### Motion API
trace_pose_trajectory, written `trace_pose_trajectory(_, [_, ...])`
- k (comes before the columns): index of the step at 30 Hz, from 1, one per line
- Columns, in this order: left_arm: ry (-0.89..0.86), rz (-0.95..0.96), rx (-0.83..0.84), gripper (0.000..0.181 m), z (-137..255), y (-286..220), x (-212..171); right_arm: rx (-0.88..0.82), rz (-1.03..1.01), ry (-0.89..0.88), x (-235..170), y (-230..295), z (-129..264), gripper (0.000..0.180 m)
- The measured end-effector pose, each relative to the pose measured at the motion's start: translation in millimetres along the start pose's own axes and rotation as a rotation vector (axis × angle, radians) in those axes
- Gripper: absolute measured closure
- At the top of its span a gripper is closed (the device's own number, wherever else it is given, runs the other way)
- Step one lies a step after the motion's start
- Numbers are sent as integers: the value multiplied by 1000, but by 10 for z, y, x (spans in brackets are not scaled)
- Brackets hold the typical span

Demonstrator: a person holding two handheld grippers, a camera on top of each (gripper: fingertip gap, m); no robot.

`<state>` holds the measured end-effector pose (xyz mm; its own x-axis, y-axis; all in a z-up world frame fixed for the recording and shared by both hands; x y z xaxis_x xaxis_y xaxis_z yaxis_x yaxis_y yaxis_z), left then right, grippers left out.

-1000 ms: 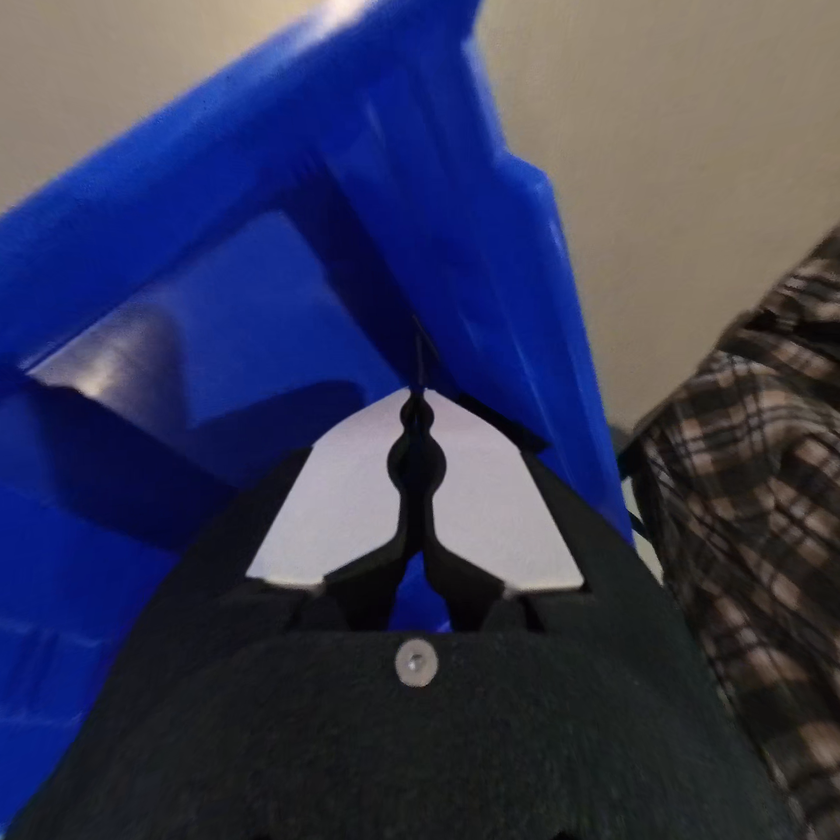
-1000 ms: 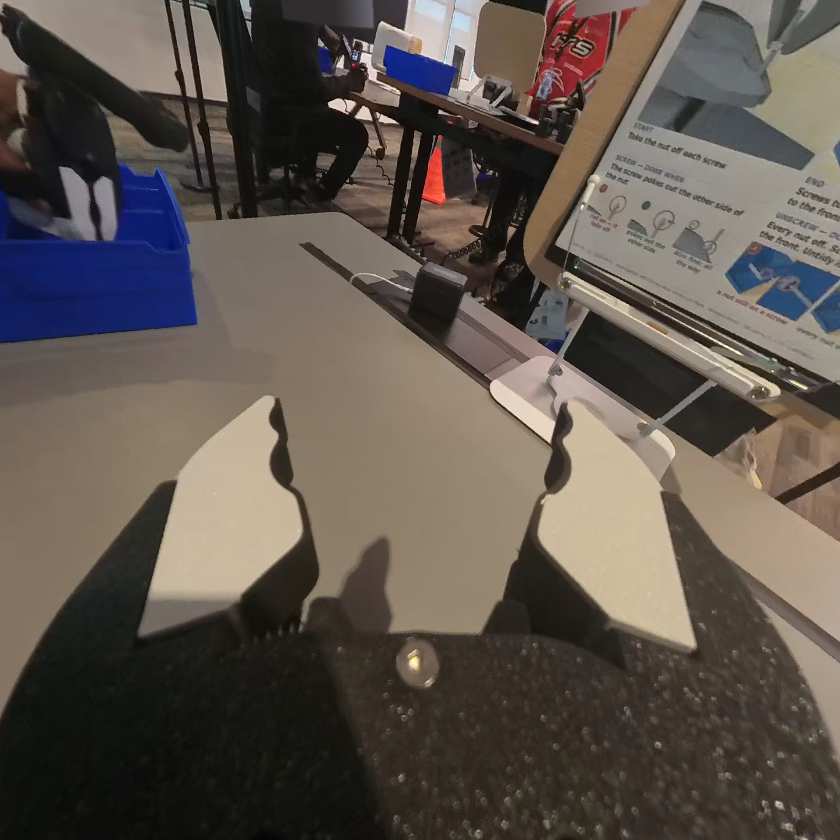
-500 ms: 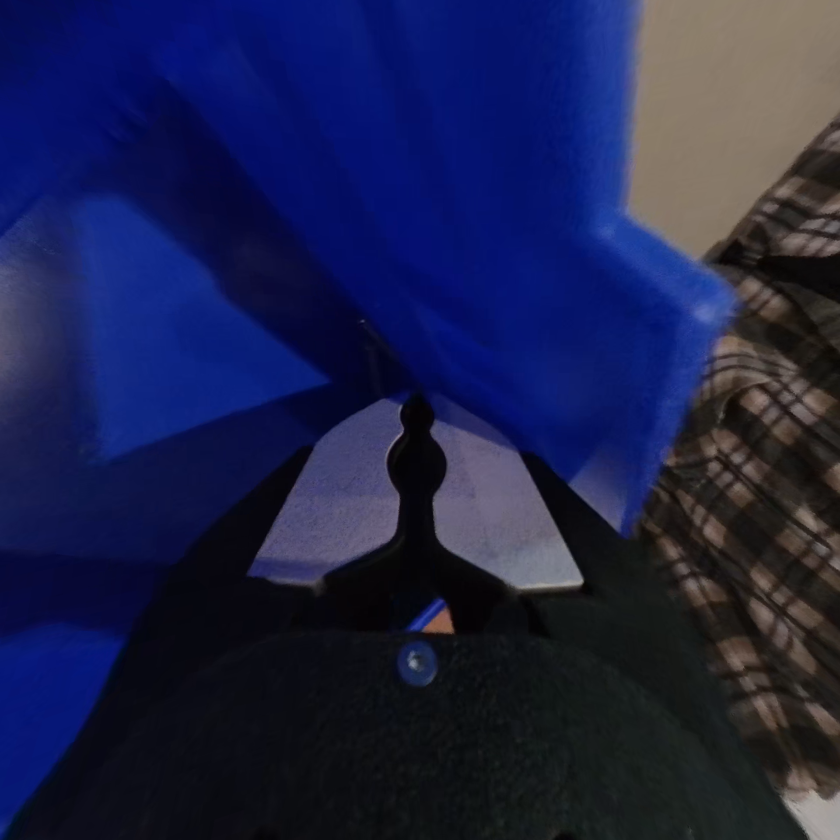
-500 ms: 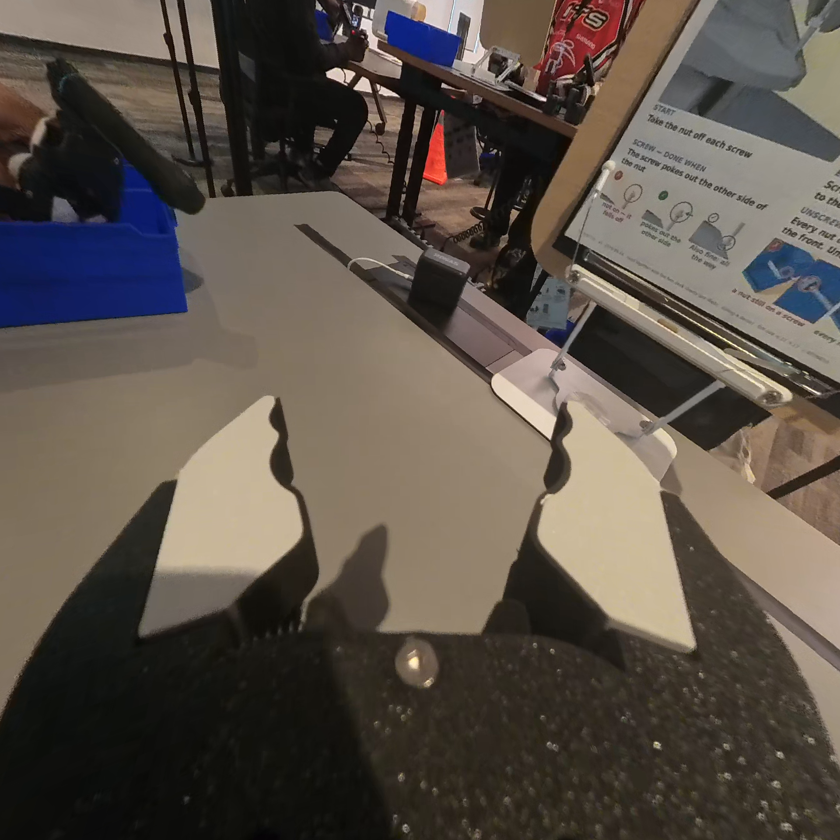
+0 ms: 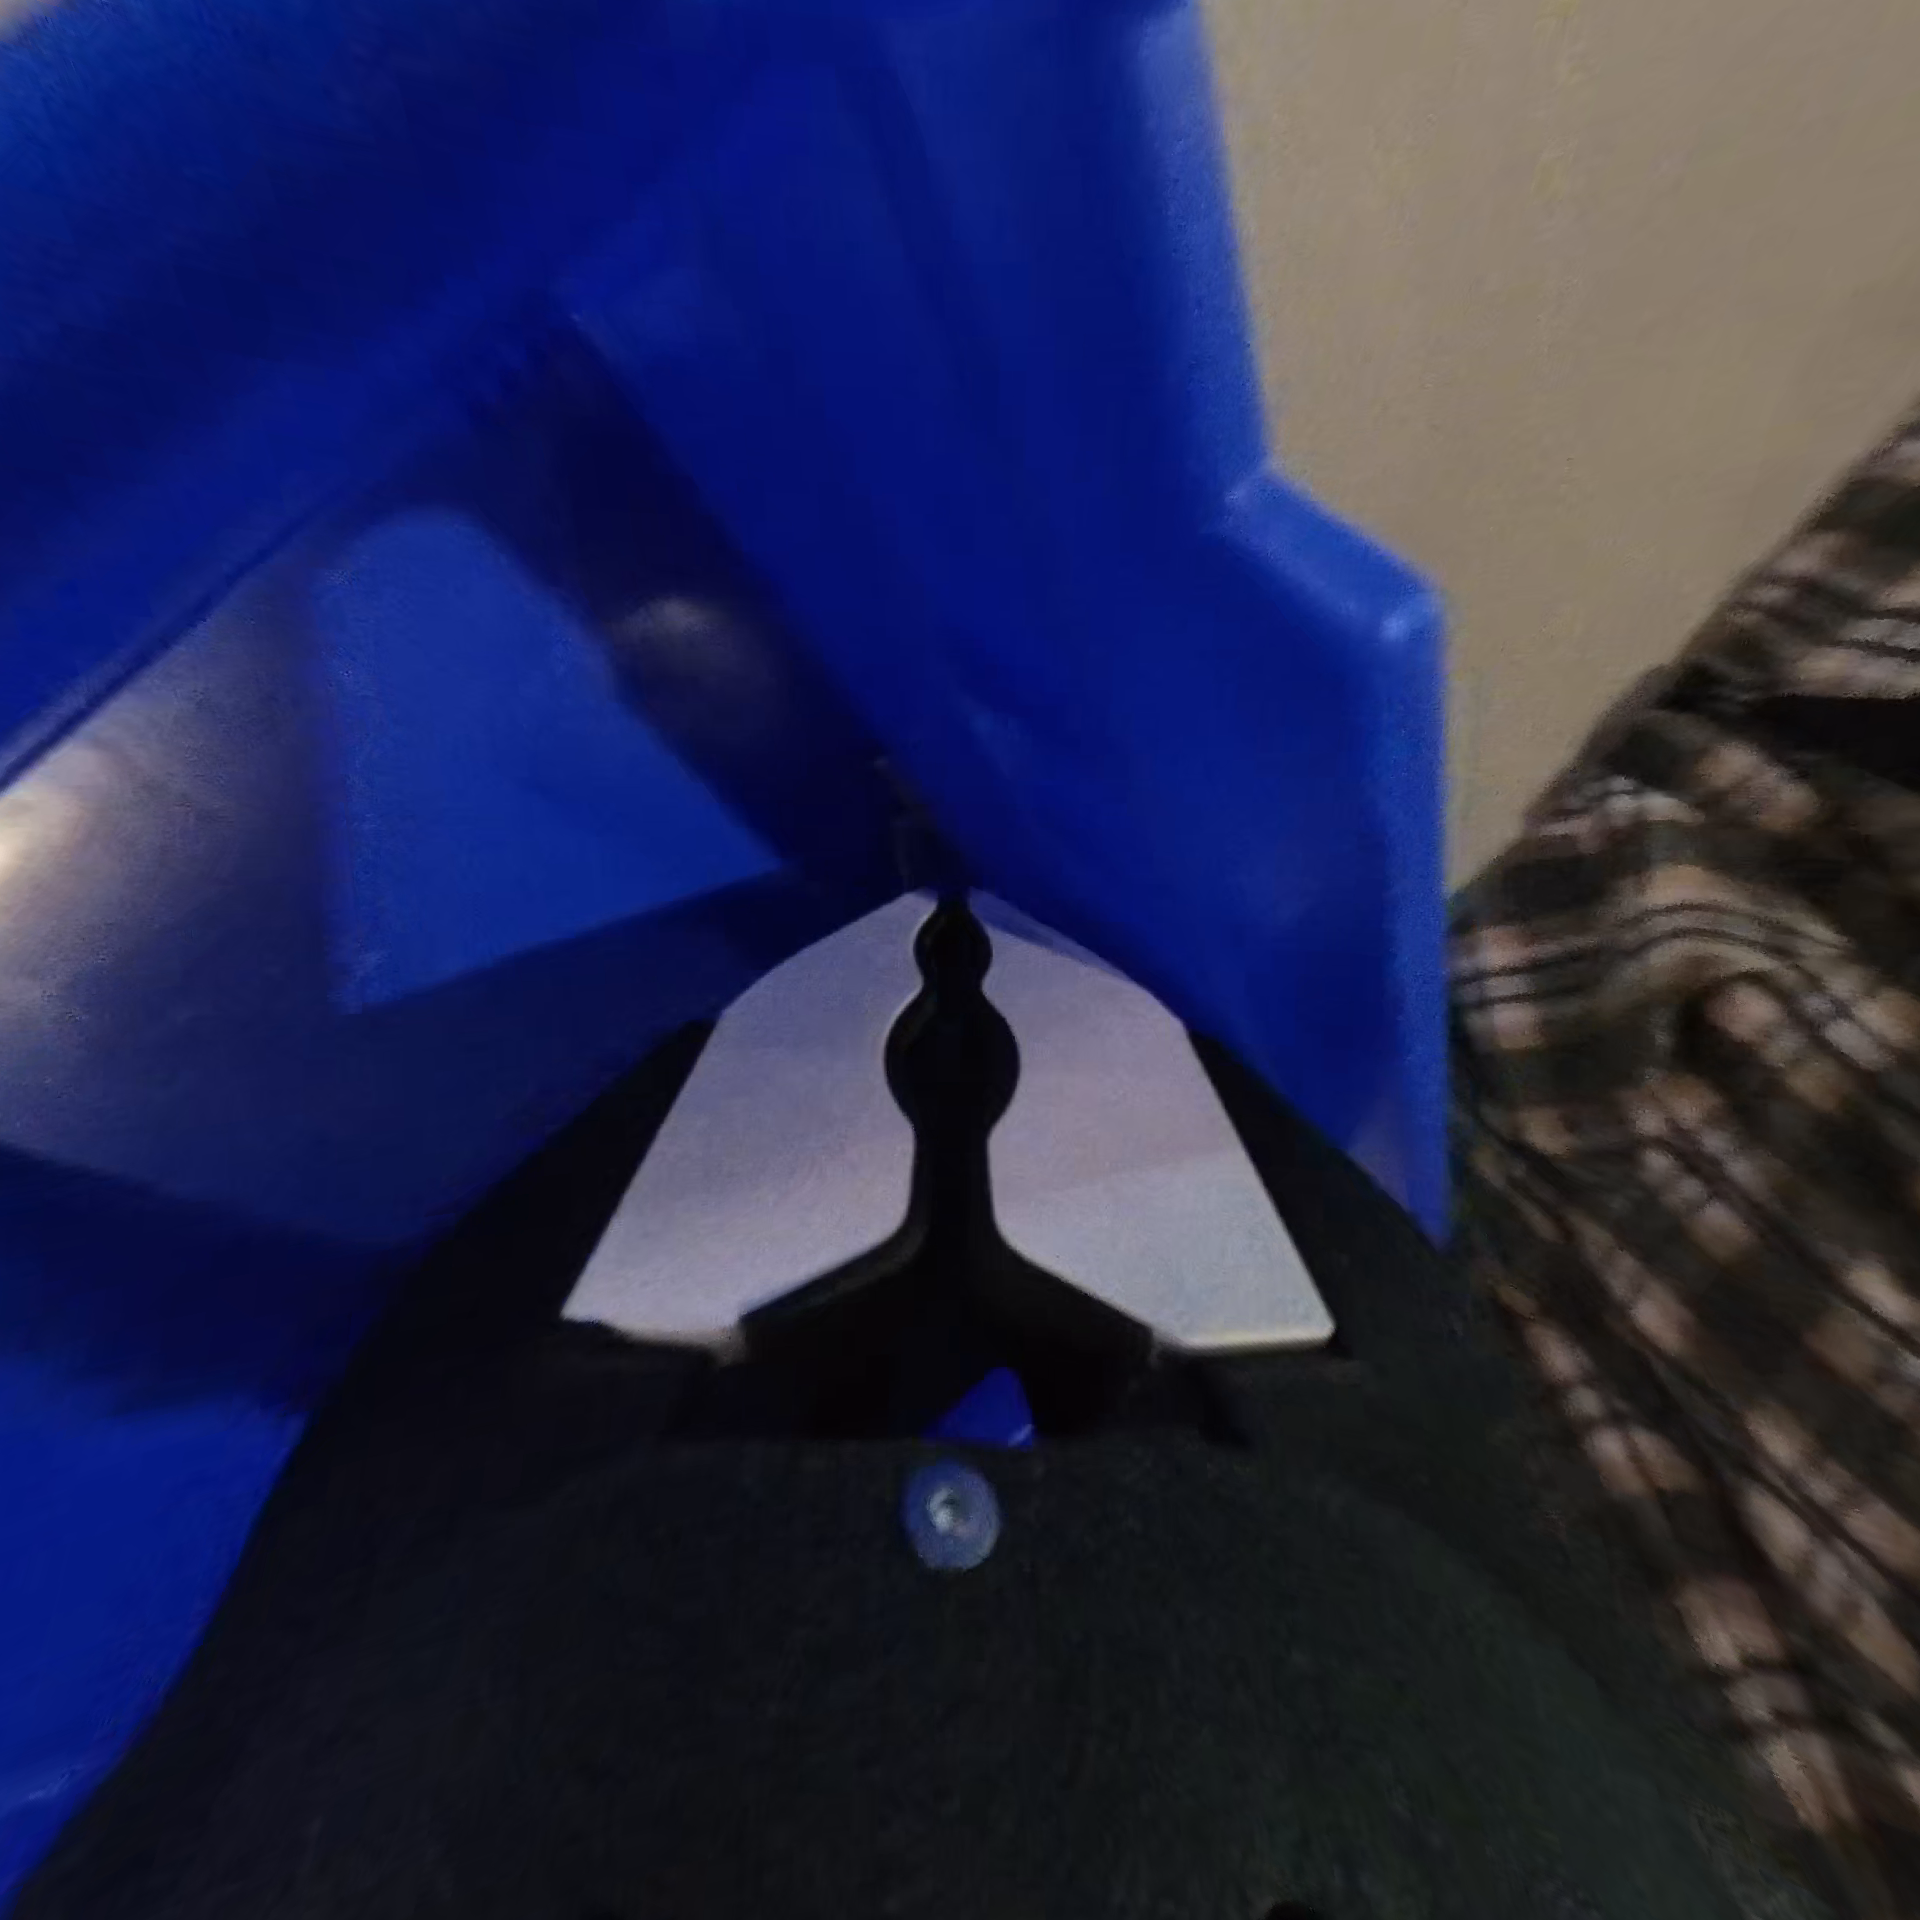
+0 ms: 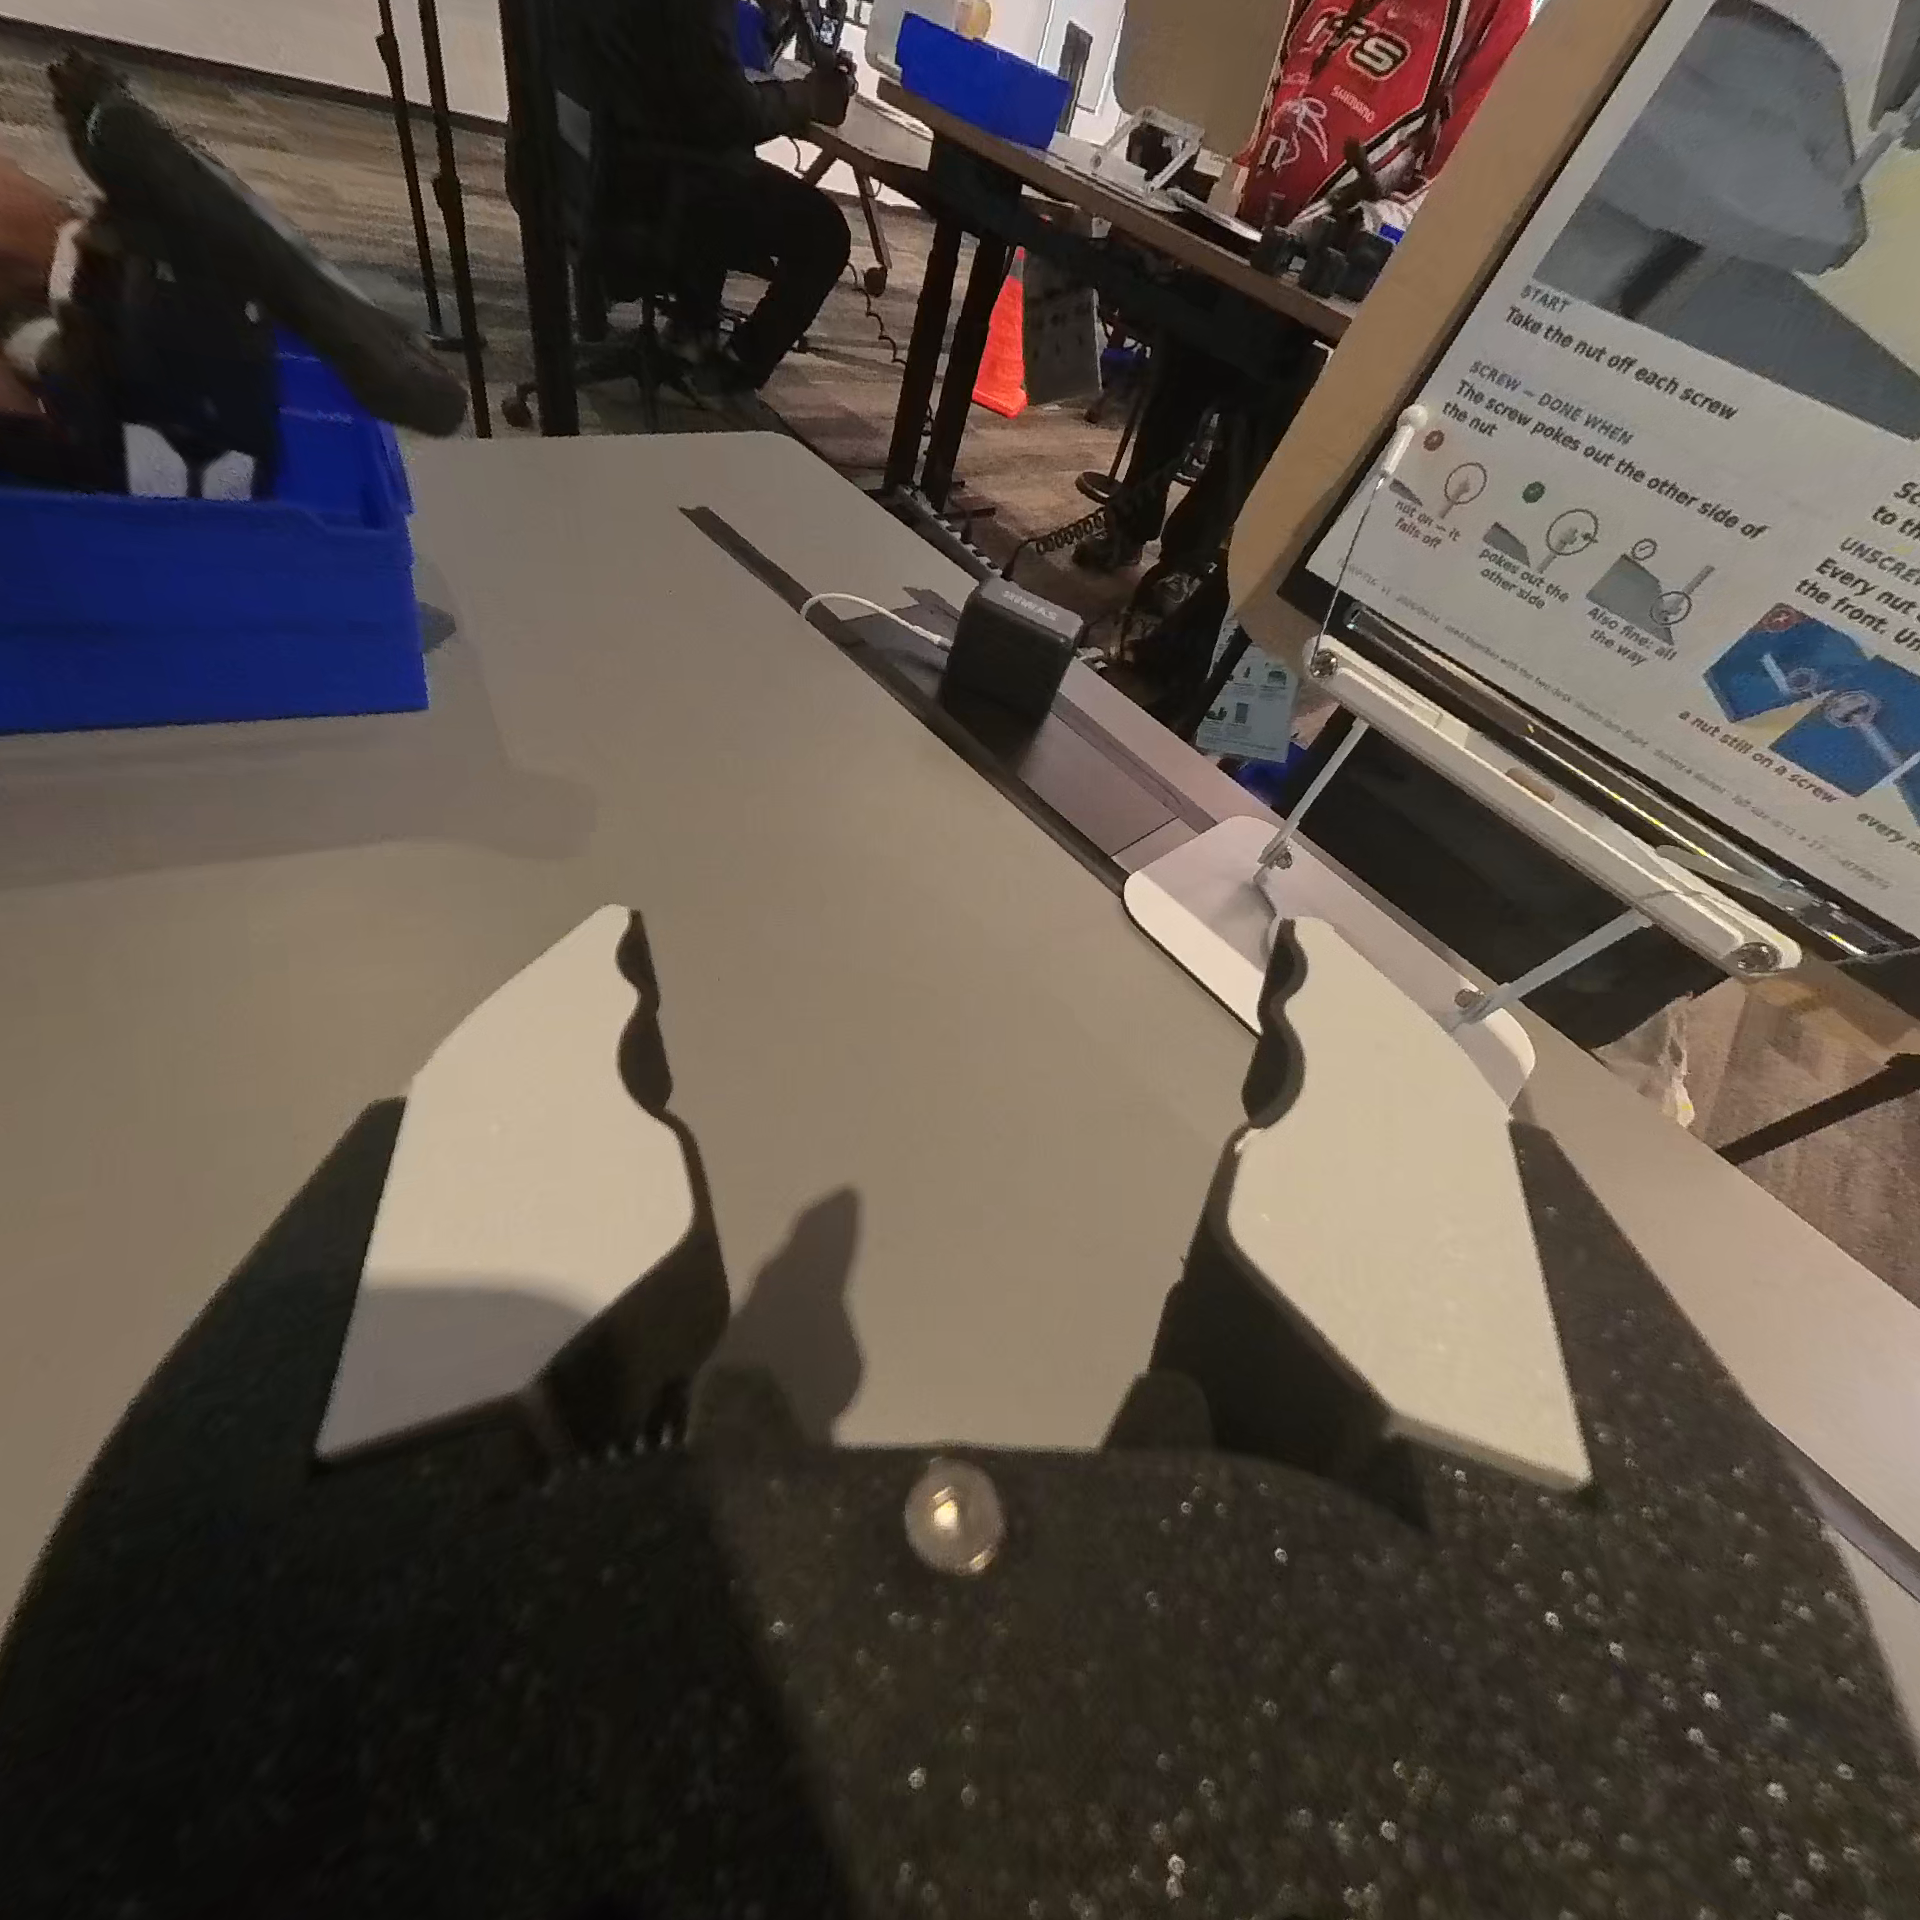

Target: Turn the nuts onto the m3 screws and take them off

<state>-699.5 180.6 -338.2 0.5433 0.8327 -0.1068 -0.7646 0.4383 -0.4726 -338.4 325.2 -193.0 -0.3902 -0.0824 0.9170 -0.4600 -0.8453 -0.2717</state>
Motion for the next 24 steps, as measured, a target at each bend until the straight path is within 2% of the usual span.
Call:
trace_pose_trajectory(5, [31, 29, -94, 181, -97, -23, -1, 2, 14, -1, 22, 24, -13, 70])
trace_pose_trajectory(15, [26, -3, 36, 181, -164, 22, -2, -3, 27, 4, 32, 26, -38, 70])
trace_pose_trajectory(17, [34, -16, 111, 181, -168, 81, -14, 2, 27, 5, 29, 36, -48, 70])
trace_pose_trajectory(24, [14, -1, 101, 181, -155, 89, -31, -2, 27, -4, 59, 31, -2, 71])
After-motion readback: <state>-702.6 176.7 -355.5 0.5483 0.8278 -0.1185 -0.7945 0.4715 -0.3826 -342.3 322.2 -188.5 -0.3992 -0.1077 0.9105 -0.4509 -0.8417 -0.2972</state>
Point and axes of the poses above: each gripper's, where its closed fingertips meet, z back along the fingers, x out of its top, y = z × x across the jaws, the point moved 3 cm from there along z, back along the fingers, and after that the axes turned 1 degree about y, right-handed, at the moved point
